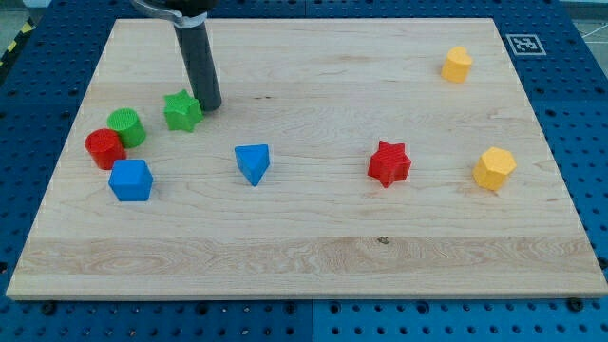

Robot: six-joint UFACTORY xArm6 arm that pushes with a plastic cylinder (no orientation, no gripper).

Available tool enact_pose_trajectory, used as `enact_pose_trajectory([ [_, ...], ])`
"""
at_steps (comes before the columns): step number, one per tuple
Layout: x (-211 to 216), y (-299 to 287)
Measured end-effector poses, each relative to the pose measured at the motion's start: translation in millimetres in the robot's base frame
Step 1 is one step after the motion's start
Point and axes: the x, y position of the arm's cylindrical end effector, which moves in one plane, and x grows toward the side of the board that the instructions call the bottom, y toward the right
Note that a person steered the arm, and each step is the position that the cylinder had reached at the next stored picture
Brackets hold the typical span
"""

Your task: Move the green star to the green circle

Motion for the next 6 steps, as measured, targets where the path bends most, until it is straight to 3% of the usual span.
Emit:
enact_pose_trajectory([
  [5,39.5,-29.5],
  [6,55.6,25.5],
])
